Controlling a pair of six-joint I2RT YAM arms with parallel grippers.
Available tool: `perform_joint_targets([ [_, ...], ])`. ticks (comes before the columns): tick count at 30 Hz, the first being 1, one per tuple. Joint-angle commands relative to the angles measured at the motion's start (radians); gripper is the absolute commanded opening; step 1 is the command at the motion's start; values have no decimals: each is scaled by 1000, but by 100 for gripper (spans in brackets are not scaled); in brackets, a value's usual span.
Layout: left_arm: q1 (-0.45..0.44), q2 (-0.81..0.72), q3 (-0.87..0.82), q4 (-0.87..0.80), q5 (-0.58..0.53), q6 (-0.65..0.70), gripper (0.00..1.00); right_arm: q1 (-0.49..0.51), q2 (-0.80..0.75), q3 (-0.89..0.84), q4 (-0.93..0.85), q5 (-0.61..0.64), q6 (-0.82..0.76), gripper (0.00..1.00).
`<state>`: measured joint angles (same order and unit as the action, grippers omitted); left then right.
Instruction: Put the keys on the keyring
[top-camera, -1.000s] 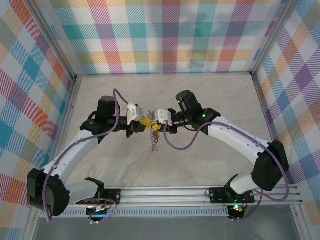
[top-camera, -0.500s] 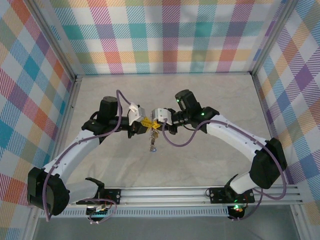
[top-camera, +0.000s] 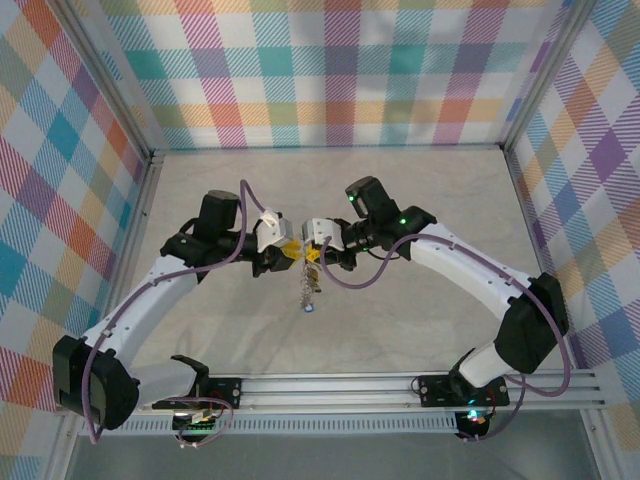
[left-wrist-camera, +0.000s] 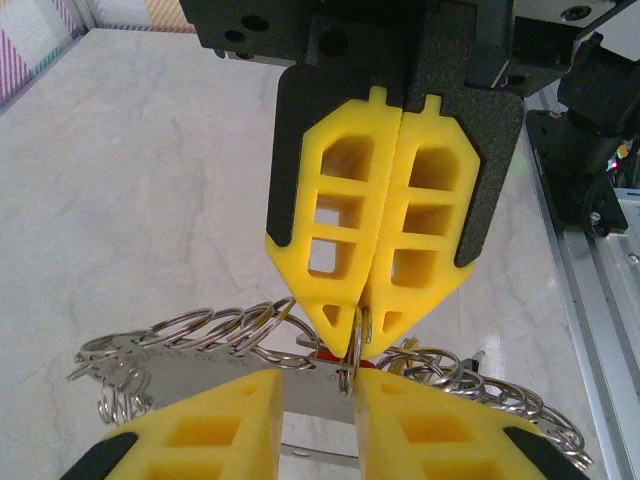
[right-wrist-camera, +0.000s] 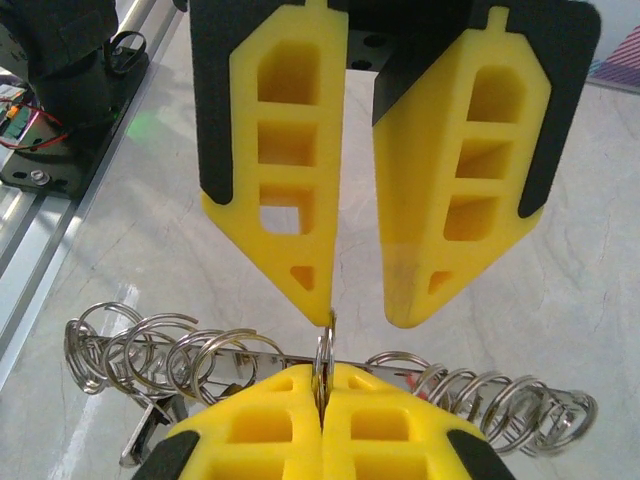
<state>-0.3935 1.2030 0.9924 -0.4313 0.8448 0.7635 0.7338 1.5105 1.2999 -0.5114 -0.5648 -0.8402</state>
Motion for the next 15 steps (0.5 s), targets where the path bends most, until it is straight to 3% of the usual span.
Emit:
perform_joint_targets([
  [1, -19, 13, 30, -19, 11, 32, 25, 6, -9, 32, -11, -69, -14, 0],
  [15, -50, 40, 45, 47, 39, 3, 15, 6, 7, 29, 8, -85, 10, 0],
])
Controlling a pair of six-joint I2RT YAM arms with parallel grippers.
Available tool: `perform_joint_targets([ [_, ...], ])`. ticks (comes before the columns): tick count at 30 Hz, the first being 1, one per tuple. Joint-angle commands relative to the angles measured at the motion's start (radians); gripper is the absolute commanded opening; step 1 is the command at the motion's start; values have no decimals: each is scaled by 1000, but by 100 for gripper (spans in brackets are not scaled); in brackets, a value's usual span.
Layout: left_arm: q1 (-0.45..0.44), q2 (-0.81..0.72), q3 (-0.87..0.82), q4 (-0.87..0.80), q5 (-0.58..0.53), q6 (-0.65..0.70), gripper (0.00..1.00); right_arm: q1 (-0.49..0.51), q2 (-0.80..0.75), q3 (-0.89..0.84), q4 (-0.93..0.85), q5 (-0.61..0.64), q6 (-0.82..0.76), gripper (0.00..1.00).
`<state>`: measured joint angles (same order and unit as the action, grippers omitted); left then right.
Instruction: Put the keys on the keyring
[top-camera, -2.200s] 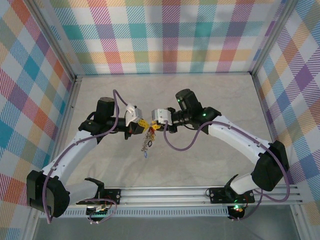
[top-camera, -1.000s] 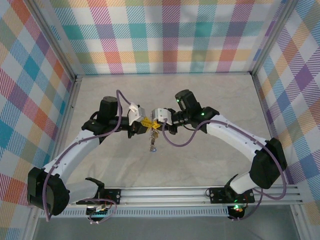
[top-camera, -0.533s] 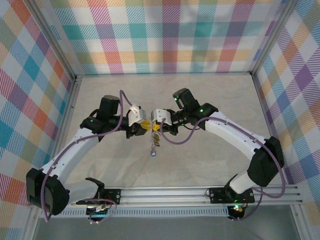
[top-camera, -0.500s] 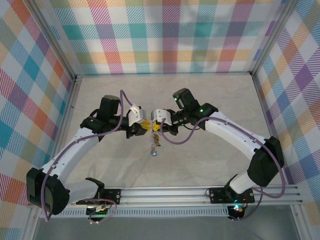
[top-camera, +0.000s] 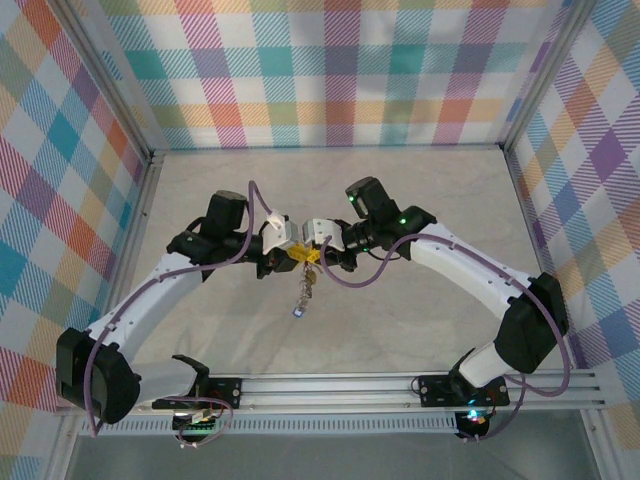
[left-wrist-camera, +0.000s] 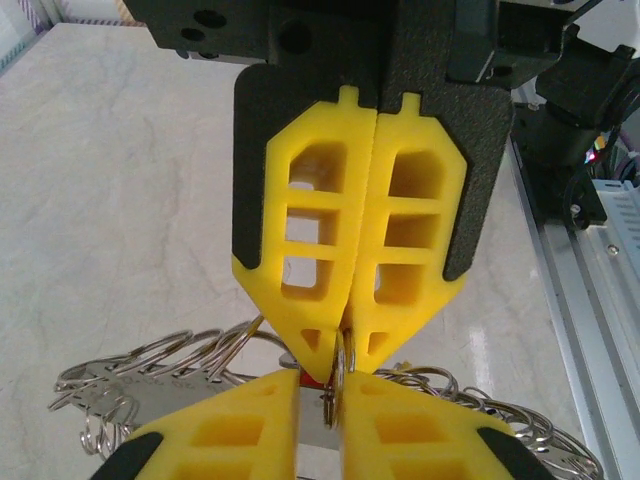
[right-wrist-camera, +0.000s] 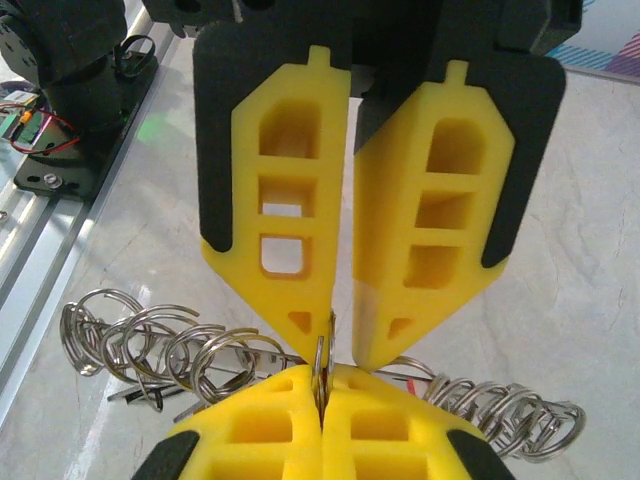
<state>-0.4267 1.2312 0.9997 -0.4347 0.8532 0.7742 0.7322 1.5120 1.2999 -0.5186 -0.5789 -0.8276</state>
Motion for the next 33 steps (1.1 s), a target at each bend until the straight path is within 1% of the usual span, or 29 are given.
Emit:
perform_joint_targets([
  [1, -18, 11, 37, 57, 33, -12, 15, 6, 5, 29, 12, -69, -2, 0],
  [4, -20, 12, 35, 74, 39, -25, 11, 6, 4, 19, 18, -61, 1, 0],
  [7, -20, 10, 38, 78, 51, -30, 2, 3, 2, 5, 37, -53, 10, 0],
  [8, -20, 10, 40, 76, 58, -30, 0, -1, -1, -1, 46, -55, 15, 3],
  [14, -20, -4, 35, 102, 68, -51, 0, -53, -68, -94, 147, -93, 55, 20],
  [18, -20, -4, 38, 109, 74, -59, 0, -87, -113, -136, 163, -108, 69, 26],
  [22, -20, 2, 34, 126, 84, -69, 0, -106, -142, -165, 170, -112, 80, 27],
  [27, -20, 0, 19, 199, 94, -106, 0, -108, -151, -179, 197, -129, 99, 27],
  [33, -19, -4, 8, 227, 104, -126, 0, -108, -151, -181, 243, -194, 105, 25],
])
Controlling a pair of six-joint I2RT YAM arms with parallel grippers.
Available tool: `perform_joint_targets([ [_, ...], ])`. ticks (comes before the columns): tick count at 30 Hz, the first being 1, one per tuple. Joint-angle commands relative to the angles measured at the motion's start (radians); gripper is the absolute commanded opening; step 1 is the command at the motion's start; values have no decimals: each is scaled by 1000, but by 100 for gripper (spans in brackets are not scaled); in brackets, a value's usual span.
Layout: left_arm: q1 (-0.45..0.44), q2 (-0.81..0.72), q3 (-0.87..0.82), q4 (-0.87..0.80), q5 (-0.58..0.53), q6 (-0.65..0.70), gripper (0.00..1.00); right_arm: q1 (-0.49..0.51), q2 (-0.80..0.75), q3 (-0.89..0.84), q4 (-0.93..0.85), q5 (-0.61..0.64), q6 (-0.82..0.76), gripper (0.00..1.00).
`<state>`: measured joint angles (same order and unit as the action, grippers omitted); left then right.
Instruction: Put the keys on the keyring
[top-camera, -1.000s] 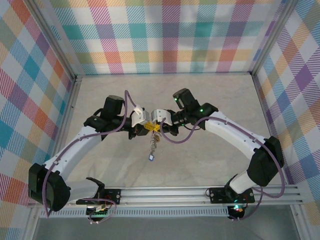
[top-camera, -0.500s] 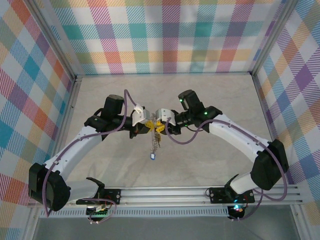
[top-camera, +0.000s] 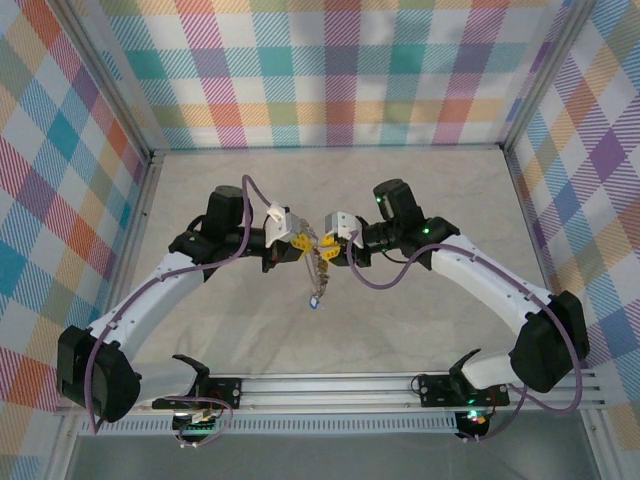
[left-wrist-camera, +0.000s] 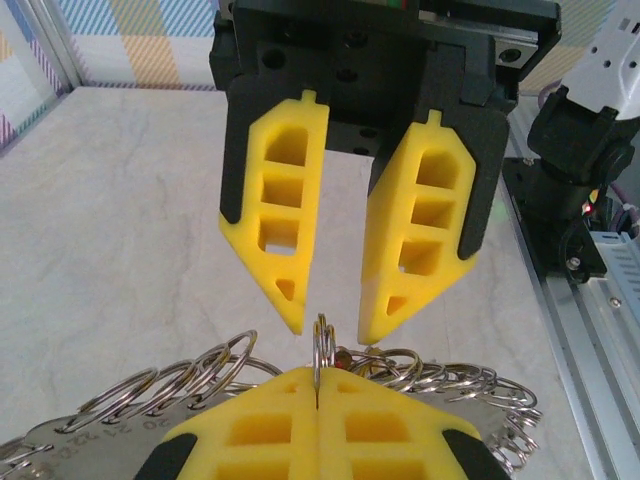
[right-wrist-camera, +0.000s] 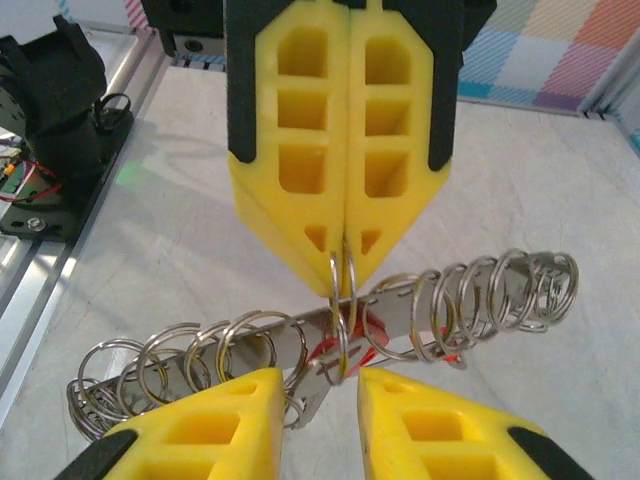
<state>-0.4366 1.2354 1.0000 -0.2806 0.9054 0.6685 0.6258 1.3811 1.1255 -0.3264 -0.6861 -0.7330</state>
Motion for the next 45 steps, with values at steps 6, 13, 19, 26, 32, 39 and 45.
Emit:
perform_joint_targets([
  [6, -11, -12, -10, 115, 57, -49, 0, -1, -6, -13, 82, -126, 27, 19],
  [13, -18, -7, -55, 246, 72, -131, 0, -1, 5, -18, 128, -132, 54, 18],
  [19, -50, 7, -66, 292, 73, -146, 0, -1, 14, -17, 162, -131, 70, 18],
  [26, -52, 12, -64, 309, 92, -149, 0, -1, 0, -44, 212, -79, 85, 20],
  [32, -53, 19, -76, 350, 101, -179, 0, -5, -14, -88, 303, -161, 136, 16],
  [39, -53, 27, -63, 316, 83, -159, 0, -5, -22, -95, 324, -167, 136, 16],
  [45, -53, 27, -73, 309, 81, -161, 0, -5, -31, -93, 309, -157, 121, 16],
])
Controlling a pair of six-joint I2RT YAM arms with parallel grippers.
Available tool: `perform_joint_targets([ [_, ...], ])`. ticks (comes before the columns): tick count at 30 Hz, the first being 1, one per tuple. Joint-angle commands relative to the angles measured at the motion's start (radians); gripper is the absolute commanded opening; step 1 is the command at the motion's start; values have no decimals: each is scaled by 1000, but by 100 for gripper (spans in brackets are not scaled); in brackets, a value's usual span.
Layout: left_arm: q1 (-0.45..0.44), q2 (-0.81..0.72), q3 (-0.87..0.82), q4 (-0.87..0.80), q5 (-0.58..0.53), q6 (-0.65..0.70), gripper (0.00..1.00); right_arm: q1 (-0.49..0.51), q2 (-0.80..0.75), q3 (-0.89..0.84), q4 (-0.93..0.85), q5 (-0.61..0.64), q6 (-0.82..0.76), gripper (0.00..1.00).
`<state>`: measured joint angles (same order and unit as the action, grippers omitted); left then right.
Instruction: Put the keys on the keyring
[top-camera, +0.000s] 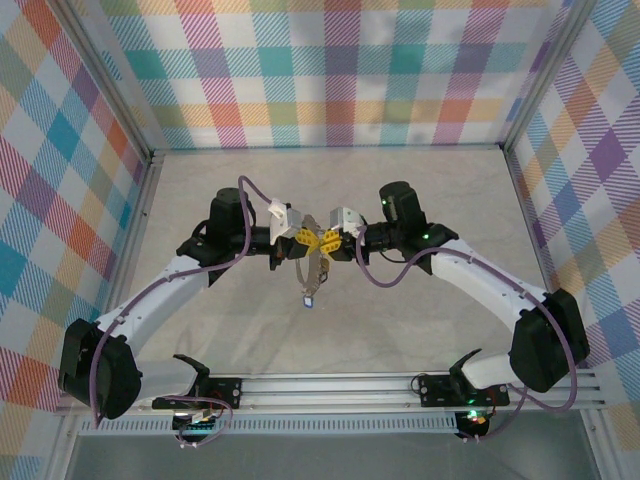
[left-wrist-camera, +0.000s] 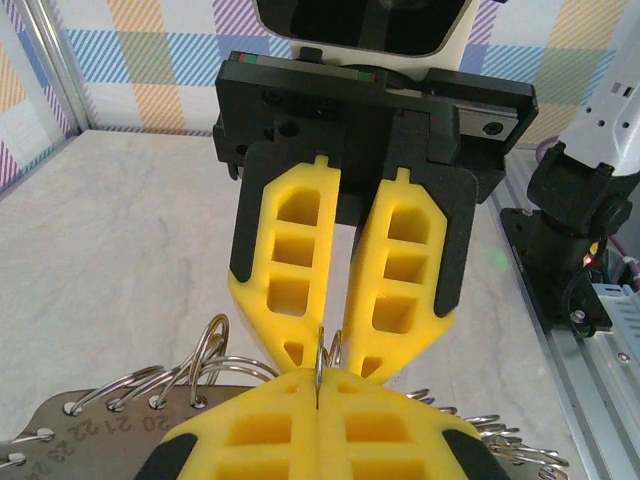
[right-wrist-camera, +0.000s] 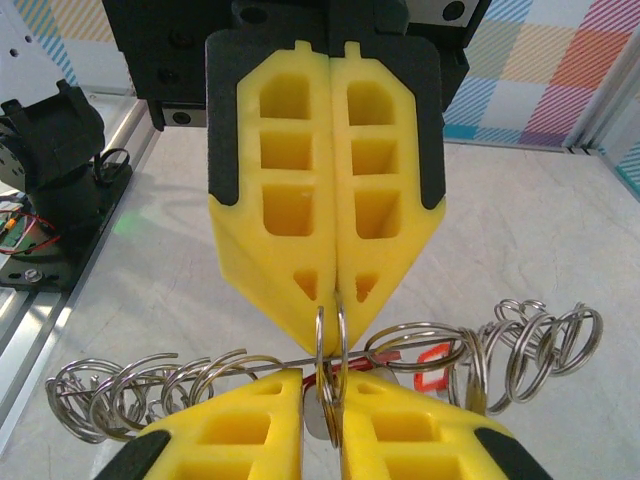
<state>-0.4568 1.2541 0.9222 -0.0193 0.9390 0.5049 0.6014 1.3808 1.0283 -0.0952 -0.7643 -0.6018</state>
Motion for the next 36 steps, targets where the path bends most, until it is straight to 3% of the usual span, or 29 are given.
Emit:
perform_joint_targets([
  [1, -32, 8, 3, 45, 42, 7, 0, 20, -31, 3, 79, -78, -10, 16],
  [3, -31, 4, 5, 28, 35, 19, 0, 20, -34, -2, 86, -75, -6, 22],
  [6, -32, 5, 9, 14, 31, 30, 0, 20, -39, -8, 94, -70, -6, 22],
  [15, -33, 15, 20, -4, 17, 32, 0, 19, -34, -1, 57, -63, -21, 7],
  [18, -32, 16, 50, -103, -13, 87, 7, 20, -18, 40, -50, -31, -79, 0],
  [23, -33, 17, 92, -242, -30, 176, 20, 22, 27, 144, -315, 69, -217, 0],
  [36, -34, 51, 116, -267, -17, 194, 20, 52, 77, 238, -428, 161, -256, 0],
])
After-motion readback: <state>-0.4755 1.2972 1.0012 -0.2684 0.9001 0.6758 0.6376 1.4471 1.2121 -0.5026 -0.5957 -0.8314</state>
